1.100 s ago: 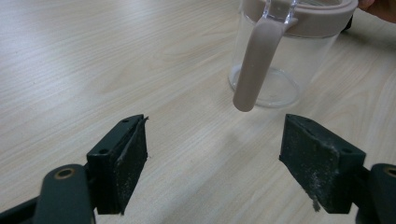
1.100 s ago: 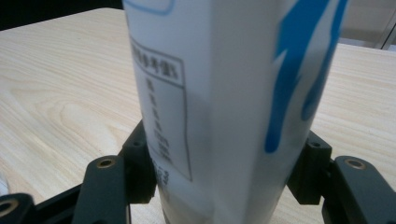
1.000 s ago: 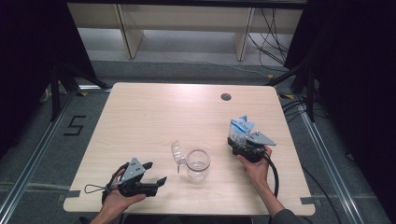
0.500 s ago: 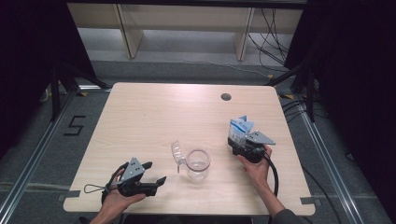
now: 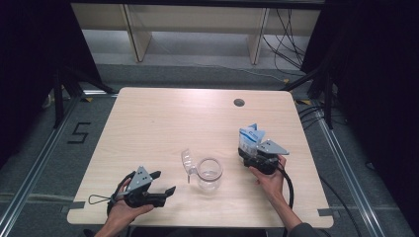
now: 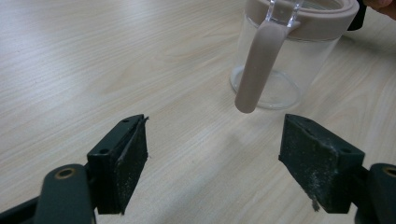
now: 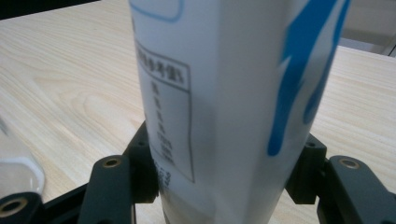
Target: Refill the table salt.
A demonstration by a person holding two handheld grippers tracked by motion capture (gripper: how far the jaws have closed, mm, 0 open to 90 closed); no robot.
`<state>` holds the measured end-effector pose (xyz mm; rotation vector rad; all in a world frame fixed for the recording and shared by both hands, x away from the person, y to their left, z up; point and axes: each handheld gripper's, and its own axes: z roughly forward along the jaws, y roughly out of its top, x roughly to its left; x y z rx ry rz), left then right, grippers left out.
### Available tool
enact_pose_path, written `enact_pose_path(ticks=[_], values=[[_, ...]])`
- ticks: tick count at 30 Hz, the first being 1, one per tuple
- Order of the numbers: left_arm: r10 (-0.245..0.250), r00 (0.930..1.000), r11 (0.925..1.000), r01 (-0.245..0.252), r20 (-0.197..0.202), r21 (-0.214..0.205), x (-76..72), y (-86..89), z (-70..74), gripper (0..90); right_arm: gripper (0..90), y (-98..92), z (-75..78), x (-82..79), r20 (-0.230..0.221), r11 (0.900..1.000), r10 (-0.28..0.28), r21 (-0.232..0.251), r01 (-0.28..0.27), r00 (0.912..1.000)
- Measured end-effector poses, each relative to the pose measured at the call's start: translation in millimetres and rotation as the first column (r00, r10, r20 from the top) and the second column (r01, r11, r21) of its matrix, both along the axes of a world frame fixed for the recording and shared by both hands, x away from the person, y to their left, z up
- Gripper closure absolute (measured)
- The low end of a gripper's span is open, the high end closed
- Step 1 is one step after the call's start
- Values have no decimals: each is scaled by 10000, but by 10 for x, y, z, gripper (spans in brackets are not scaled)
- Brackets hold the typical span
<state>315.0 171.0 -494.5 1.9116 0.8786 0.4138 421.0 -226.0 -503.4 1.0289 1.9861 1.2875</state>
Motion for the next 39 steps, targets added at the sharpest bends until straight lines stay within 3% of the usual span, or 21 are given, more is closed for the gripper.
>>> enact_pose_path(ticks=[10, 11, 13, 16, 17, 22, 23, 30, 31, 39], values=[[62, 10000, 9999, -63, -67, -106, 1, -3, -8, 229, 431, -30, 57, -74, -45, 10000, -75, -1, 75, 10000], [61, 10000, 9999, -62, -66, -99, 2, -4, -8, 229, 431, 2, 59, -108, -247, 9994, -188, 283, 194, 9995], [55, 10000, 9999, -56, -77, -91, 2, -4, -10, 229, 431, -23, 73, -113, -183, 9999, 66, 103, -64, 9998], [40, 10000, 9999, -40, -64, -120, 1, -1, -9, 229, 431, 12, 70, -170, -408, 9994, 17, 353, -3, 9992], [49, 10000, 9999, -50, -63, -124, 3, -1, -8, 229, 431, -17, 82, -162, -237, 9997, 236, -111, -239, 9994], [27, 10000, 10000, -27, -26, -77, 11, 1, -10, 224, 431, 34, 102, -227, -275, 9997, 219, 71, -217, 9994], [35, 10000, 9999, -36, -17, -96, 13, 2, -9, 222, 431, 20, 114, -220, -48, 9991, 364, -201, -365, 9993], [-28, 10000, 9999, 28, -16, -116, 22, 6, -6, 220, 431, 82, 152, -278, 212, 9976, 456, -537, -444, 9987], [-13, 10000, 9999, 13, -21, -111, 23, 4, -7, 220, 431, 89, 162, -288, 257, 9956, 558, -766, -537, 9981], [19, 10000, 10000, -20, -25, -87, 12, 3, -9, 220, 431, 130, 189, -330, 371, 9946, 609, -862, -575, 9975]])
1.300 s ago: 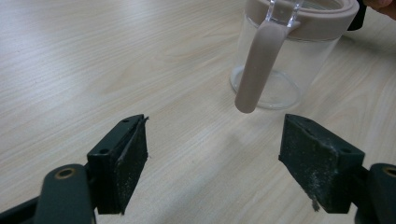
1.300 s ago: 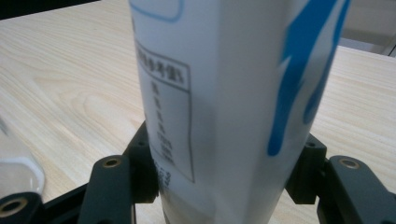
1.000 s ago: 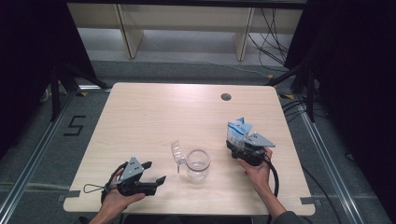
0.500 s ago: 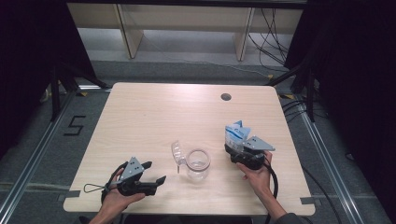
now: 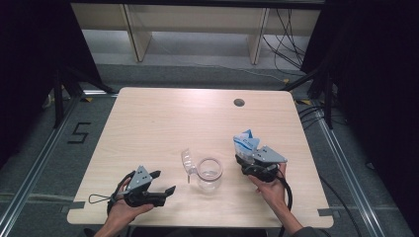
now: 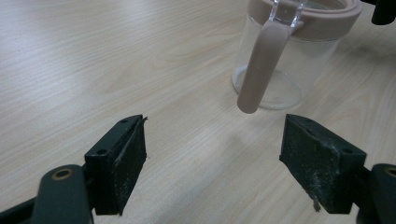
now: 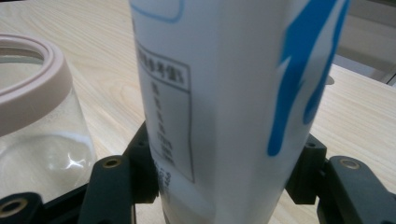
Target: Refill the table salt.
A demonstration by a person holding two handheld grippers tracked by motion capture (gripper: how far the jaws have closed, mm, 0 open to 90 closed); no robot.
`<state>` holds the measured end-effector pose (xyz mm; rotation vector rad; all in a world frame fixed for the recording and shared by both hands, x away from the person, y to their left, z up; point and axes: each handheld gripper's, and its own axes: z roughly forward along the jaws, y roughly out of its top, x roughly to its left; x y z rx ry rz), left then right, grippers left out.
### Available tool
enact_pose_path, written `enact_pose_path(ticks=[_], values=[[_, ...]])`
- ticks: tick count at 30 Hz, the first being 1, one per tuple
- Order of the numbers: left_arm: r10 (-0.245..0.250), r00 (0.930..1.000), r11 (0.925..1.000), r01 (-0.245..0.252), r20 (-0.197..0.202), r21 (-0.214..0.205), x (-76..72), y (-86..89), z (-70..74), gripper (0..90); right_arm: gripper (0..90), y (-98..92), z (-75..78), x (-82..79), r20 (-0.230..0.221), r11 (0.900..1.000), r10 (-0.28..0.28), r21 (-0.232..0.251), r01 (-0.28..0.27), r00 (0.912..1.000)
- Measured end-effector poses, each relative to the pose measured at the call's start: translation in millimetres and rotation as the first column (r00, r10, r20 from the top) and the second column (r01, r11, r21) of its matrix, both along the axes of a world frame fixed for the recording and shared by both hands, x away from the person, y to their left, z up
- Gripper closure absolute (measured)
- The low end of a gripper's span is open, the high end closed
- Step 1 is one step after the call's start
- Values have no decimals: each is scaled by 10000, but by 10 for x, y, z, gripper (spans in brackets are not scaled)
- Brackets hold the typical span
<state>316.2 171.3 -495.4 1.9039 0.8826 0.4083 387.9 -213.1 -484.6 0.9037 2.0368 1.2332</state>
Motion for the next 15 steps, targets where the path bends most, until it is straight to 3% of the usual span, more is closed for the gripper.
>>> enact_pose_path(ticks=[6, 11, 13, 14, 15], values=[[57, 10000, 10000, -57, -54, 22, 10, 6, -10, 220, 431, 20, 30, -47, 227, 9992, 123, -384, -114, 9997], [73, 9999, 10000, -73, -89, -21, 7, 3, -11, 220, 431, 32, 59, -105, 634, 9934, 242, -1131, -169, 9977], [-35, 10000, 10000, 35, -39, 72, 6, 8, -10, 220, 431, 47, 62, -136, 510, 9916, 406, -1251, -340, 9979], [-36, 10000, 10000, 36, 4, 58, 10, 9, -8, 220, 431, 39, 73, -144, 912, 9883, 374, -1509, -233, 9951], [21, 9999, 10000, -21, -108, -54, 10, 4, -10, 220, 431, 52, 70, -157, 964, 9871, 442, -1573, -287, 9944]])
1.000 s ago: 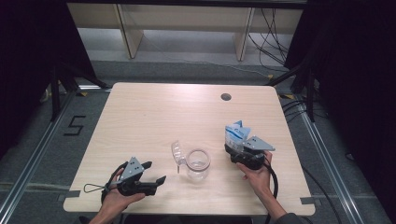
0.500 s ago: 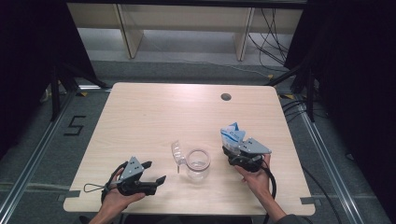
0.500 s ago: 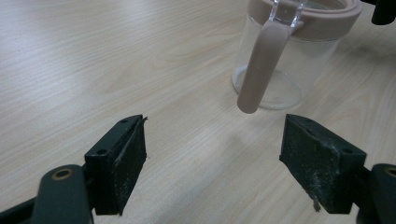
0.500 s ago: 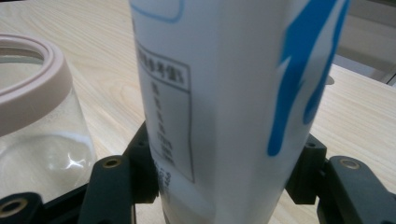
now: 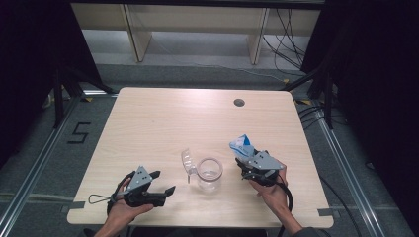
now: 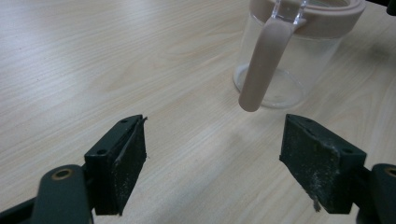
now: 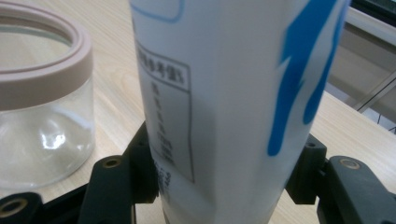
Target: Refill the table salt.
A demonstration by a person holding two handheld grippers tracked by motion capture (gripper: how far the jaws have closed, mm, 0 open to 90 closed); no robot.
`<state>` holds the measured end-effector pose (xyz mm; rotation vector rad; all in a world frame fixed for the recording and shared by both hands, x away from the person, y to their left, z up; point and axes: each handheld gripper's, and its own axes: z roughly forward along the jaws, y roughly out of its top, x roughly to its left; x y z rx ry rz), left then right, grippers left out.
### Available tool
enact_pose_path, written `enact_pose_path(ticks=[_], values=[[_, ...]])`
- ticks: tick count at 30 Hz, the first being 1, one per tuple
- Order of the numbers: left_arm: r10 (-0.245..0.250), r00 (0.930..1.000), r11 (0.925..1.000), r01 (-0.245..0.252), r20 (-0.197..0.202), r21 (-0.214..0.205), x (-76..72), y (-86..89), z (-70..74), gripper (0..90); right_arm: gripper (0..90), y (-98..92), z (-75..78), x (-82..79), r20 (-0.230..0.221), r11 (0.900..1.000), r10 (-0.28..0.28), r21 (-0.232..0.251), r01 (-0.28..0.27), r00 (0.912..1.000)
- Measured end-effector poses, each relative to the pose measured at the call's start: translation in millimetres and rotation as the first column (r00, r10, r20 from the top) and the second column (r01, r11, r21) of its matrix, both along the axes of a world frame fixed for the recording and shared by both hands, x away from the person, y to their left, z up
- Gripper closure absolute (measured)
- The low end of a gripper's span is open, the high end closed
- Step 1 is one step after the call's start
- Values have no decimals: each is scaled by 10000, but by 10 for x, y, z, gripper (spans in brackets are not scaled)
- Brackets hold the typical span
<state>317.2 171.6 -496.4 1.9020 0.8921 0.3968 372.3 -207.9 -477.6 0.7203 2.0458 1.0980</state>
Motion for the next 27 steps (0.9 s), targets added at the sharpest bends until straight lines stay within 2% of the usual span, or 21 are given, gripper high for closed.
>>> enact_pose_path(ticks=[1, 2, 4, 6, 7, 8, 12, 15, 20, 22, 24, 27], values=[[0, 10000, 10000, 0, 0, 0, 0, 0, 0, 220, 431, 0, 0, 0, 0, 10000, 0, 0, 0, 10000], [11, 10000, 9998, -12, 37, 189, -2, 4, 1, 220, 432, 13, 1, -26, 59, 9999, 41, -162, -40, 10000], [5, 10000, 9998, -6, 35, 175, -9, 4, 0, 220, 432, 18, 1, -40, 45, 9998, 34, -172, -33, 10000], [-4, 10000, 10000, 4, -7, 5, -1, 1, 0, 220, 433, 33, 2, -81, 149, 9988, 86, -492, -79, 9999], [43, 10000, 9999, -43, 12, 153, -3, 0, 3, 220, 433, 37, -2, -91, 145, 9985, 79, -544, -71, 9999], [-79, 10000, 9998, 79, 30, 167, 3, 4, -1, 220, 433, 37, -5, -93, 237, 9976, 166, -678, -150, 9996], [4, 10000, 9999, -5, 46, 145, 0, 0, 4, 220, 433, 40, -14, -129, 310, 9945, 284, -1014, -251, 9991], [-40, 10000, 9999, 40, 5, 113, -1, -5, -6, 220, 433, 43, -20, -129, 399, 9930, 316, -1146, -269, 9987], [-50, 10000, 9998, 50, -3, 169, 3, -3, -5, 220, 433, 68, -30, -161, 305, 9921, 243, -1241, -203, 9992], [-12, 10000, 9999, 12, 11, 129, -5, -8, -5, 220, 433, 69, -29, -160, 400, 9916, 256, -1280, -203, 9989], [-41, 10000, 9999, 40, 30, 115, 4, -4, 1, 220, 433, 77, -19, -173, 504, 9866, 380, -1605, -294, 9980], [-59, 10000, 9998, 59, -1, 181, 2, -2, -5, 220, 433, 85, -18, -179, 578, 9862, 320, -1643, -222, 9978]])
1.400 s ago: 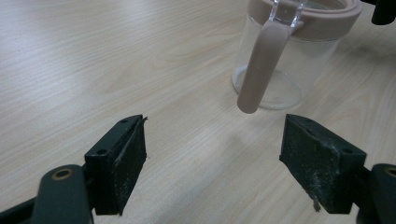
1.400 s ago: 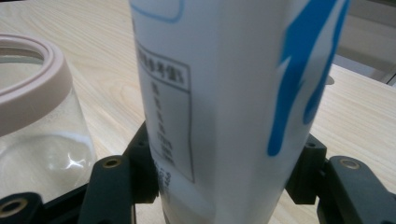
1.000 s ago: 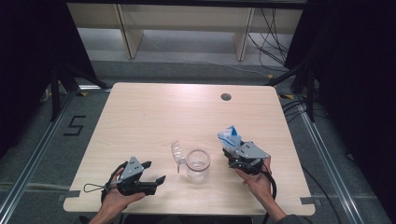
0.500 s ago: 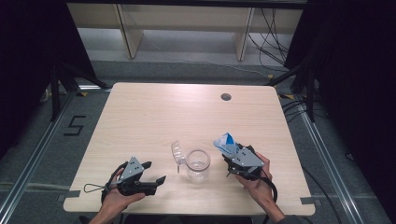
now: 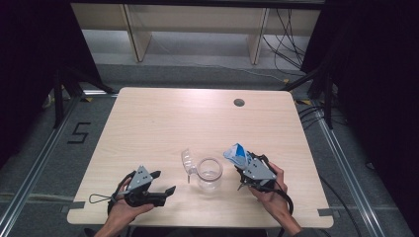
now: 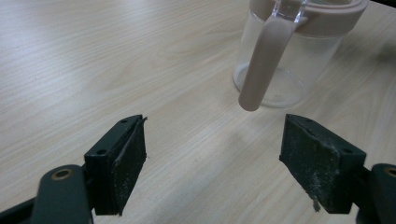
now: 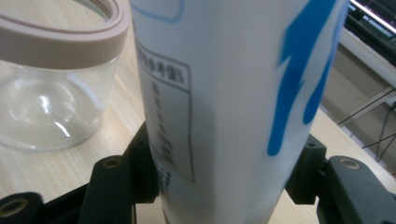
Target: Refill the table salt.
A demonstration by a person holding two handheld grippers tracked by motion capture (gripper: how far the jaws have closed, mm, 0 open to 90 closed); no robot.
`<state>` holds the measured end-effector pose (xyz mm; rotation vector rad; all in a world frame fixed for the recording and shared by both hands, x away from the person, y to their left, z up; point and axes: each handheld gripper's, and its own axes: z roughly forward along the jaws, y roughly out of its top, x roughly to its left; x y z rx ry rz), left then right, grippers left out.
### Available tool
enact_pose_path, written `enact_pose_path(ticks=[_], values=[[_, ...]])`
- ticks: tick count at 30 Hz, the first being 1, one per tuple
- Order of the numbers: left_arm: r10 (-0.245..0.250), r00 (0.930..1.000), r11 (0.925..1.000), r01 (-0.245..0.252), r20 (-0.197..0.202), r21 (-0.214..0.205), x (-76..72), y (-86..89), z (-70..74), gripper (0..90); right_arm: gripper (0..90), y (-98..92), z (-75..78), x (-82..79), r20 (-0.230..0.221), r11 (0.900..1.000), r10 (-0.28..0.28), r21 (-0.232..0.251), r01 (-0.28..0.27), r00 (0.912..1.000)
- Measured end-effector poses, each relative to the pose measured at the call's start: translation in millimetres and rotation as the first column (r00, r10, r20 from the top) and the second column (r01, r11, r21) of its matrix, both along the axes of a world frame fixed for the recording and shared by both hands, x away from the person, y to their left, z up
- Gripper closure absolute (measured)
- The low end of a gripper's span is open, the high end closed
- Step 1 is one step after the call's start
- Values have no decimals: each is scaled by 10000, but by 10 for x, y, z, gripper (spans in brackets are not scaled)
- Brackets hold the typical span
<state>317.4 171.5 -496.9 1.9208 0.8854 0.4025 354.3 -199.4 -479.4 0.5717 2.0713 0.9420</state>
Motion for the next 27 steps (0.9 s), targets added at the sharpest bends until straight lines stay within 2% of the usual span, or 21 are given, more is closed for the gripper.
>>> enact_pose_path(ticks=[1, 3, 5, 7, 9, 12, 13, 15, 17, 18, 20, 21, 27], values=[[-15, 10000, 10000, 15, 14, -44, -6, -2, 4, 220, 433, 23, 4, -14, 208, 9994, -6, -334, 13, 9998], [36, 10000, 9999, -36, -10, -126, 0, -7, 5, 220, 435, 33, 4, -29, 205, 9996, -98, -266, 104, 9997], [78, 10000, 9999, -78, -23, -121, -6, -14, 0, 220, 435, 40, 6, -36, 363, 9977, -118, -664, 142, 9993], [6, 10000, 10000, -6, 24, 1, -7, -5, 4, 220, 436, 51, 3, -49, 417, 9971, -130, -741, 160, 9990], [71, 10000, 9998, -71, -3, -188, -5, -15, 4, 220, 436, 56, 8, -49, 586, 9955, -24, -949, 80, 9983], [-10, 10000, 10000, 10, 40, -6, -6, -6, 6, 220, 435, 61, 6, -56, 755, 9929, -191, -1153, 278, 9970], [45, 10000, 10000, -45, -8, -71, -9, -10, 6, 220, 435, 69, 4, -63, 665, 9931, -153, -1150, 229, 9977], [-24, 10000, 10000, 24, 49, -17, 1, -9, 5, 220, 435, 71, 3, -61, 922, 9887, -123, -1478, 259, 9957], [-38, 10000, 10000, 38, 13, -26, 0, -8, 2, 220, 435, 78, -1, -71, 964, 9877, -193, -1524, 339, 9952], [-51, 10000, 10000, 51, 52, 14, -7, -5, 5, 220, 436, 85, -2, -76, 1004, 9846, -163, -1717, 334, 9948], [46, 10000, 9999, -46, 21, -124, -7, -13, 5, 220, 435, 87, -4, -81, 993, 9849, -177, -1699, 344, 9949], [-3, 10000, 10000, 3, 54, -26, 2, -10, 5, 220, 435, 87, -2, -73, 1157, 9804, -94, -1946, 319, 9932], [-109, 9999, 9999, 110, 61, -17, 2, -11, 6, 220, 435, 96, -10, -85, 1282, 9769, -212, -2084, 478, 9915]])
